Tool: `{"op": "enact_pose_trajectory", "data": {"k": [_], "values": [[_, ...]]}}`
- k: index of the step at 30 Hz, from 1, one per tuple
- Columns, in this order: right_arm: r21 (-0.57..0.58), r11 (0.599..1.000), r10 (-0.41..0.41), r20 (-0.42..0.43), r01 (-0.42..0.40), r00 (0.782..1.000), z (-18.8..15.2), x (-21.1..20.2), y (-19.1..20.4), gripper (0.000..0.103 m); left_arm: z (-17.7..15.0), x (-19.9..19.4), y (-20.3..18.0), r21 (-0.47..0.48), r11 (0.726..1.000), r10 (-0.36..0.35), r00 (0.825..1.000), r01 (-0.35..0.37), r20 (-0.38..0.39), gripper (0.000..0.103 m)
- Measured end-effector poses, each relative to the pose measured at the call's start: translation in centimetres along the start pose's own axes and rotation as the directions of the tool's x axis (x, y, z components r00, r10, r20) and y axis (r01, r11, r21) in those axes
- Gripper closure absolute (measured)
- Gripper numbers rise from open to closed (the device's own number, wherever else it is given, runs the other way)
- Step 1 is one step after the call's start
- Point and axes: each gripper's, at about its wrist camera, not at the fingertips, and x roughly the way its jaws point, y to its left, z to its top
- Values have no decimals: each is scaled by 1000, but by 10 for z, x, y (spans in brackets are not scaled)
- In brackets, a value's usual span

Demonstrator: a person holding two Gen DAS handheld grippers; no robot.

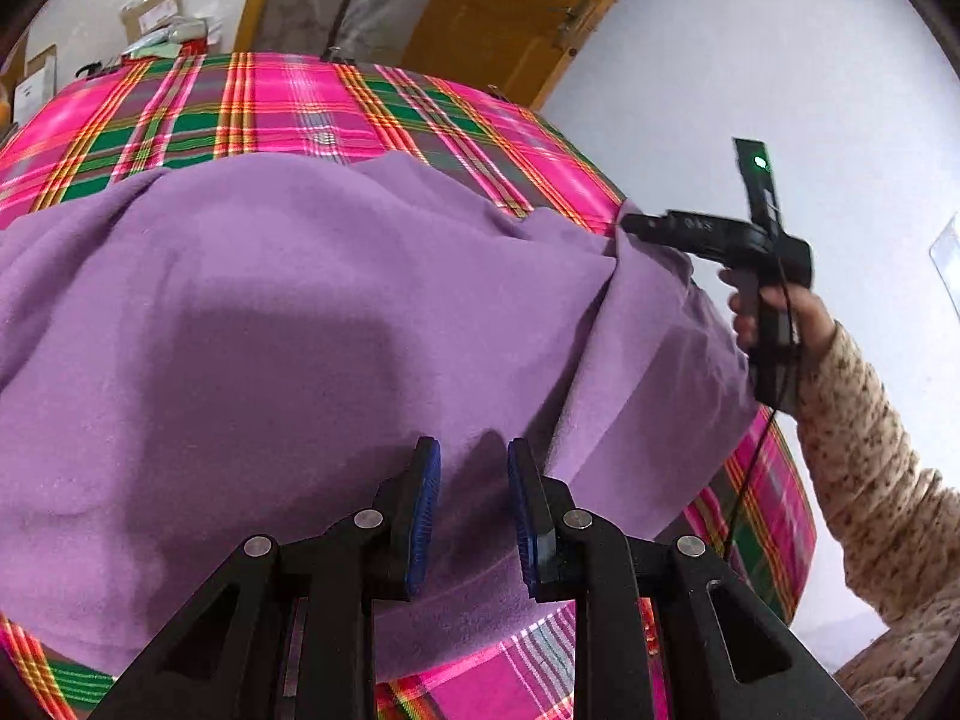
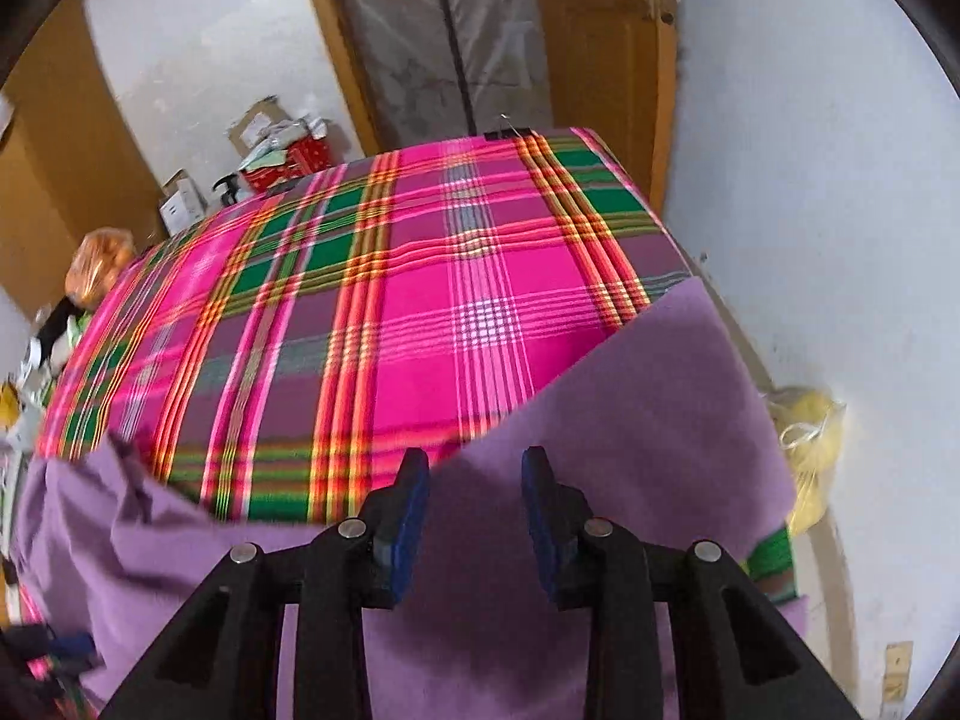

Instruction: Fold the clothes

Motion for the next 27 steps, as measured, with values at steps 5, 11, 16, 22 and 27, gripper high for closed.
{"op": "enact_pose_trajectory", "data": {"k": [5, 11, 16, 22, 27], "values": [[-41, 996, -75, -6, 75, 997, 3, 6, 7, 69, -3, 3, -6, 33, 999, -6, 1000, 6, 1, 79], [-75, 989, -131, -7, 131, 991, 5, 10, 8, 95, -6, 1, -8, 45, 999, -4, 1000, 3, 9, 79], [7, 997, -71, 10, 71, 997, 0, -3, -10, 101, -8, 0, -15, 89, 995, 36, 999, -37, 13, 79], [70, 997, -52, 116, 44, 992, -18, -49, -27, 101, -8, 2, -26, 137, 987, 83, 996, -84, 15, 79], [120, 993, -41, 205, 17, 978, -33, -88, -41, 101, -6, 8, -36, 179, 974, 134, 991, -136, 27, 67]]}}
